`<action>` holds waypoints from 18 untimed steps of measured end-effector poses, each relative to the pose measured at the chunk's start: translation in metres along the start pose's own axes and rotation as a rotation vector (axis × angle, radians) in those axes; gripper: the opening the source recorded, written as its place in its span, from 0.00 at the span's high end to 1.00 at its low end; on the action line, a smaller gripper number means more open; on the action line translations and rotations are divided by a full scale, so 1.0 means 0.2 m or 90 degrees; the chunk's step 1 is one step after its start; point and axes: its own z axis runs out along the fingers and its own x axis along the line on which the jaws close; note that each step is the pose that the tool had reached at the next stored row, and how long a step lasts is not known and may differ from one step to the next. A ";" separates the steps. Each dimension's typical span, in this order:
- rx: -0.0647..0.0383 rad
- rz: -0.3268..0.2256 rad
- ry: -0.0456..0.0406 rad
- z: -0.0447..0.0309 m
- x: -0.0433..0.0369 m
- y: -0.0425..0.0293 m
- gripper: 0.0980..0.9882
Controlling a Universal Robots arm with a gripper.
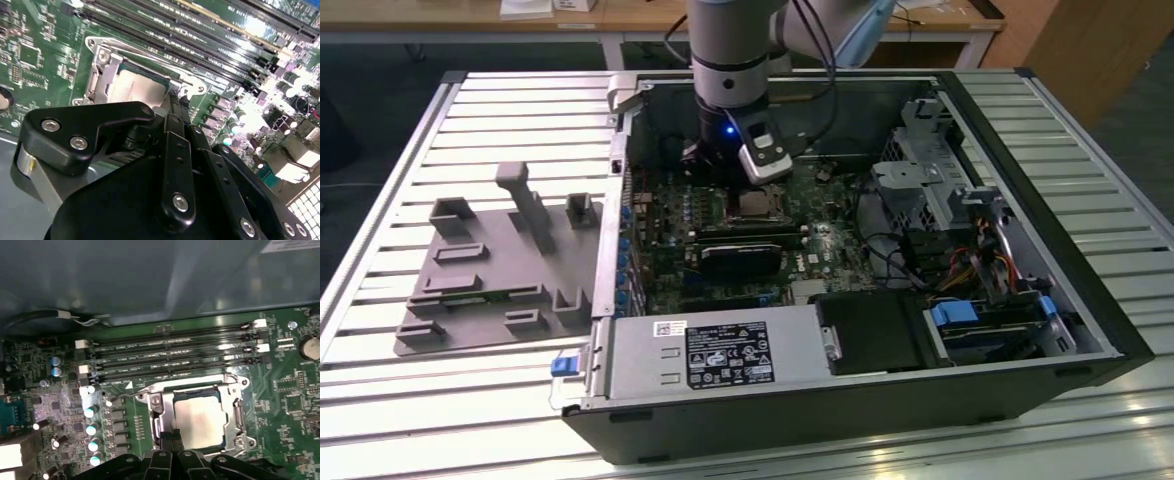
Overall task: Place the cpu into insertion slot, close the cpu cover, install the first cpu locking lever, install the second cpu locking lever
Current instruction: 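Close the cpu cover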
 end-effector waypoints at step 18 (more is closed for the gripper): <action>-0.023 0.001 0.0025 0.031 0.010 -0.003 1.00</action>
